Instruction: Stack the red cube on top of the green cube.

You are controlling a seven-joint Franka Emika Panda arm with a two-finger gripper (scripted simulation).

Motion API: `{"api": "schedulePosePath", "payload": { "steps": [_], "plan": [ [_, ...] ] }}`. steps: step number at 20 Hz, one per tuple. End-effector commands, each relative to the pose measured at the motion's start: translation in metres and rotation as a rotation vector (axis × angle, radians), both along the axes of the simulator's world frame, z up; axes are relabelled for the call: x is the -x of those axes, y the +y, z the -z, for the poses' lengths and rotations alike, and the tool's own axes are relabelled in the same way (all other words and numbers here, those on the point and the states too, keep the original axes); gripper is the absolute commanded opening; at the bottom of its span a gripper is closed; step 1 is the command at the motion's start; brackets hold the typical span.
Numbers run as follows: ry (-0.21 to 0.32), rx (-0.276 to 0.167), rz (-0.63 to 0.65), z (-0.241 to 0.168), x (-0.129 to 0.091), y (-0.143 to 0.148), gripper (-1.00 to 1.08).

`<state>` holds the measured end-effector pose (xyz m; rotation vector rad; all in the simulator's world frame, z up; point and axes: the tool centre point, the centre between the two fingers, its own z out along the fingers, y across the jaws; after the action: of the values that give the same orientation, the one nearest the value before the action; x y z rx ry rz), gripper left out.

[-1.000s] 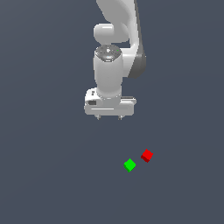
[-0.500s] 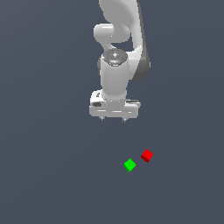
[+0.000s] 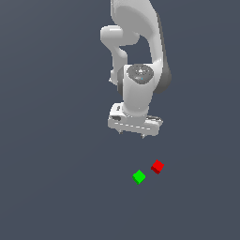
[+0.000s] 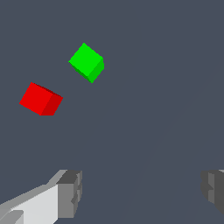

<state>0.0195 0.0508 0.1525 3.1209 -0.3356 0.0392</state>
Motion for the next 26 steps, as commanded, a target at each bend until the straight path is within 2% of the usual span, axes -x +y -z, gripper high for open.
{"api": "schedulePosePath", "payload": {
  "steps": [1, 15, 26],
  "plan": [
    [0.002, -0.001, 0.046, 0.008, -0.005, 0.014, 1.0],
    [0.014, -0.006, 0.317, 0.053, -0.053, 0.087, 1.0],
    [0.021, -0.01, 0.458, 0.076, -0.087, 0.117, 1.0]
  ]
}}
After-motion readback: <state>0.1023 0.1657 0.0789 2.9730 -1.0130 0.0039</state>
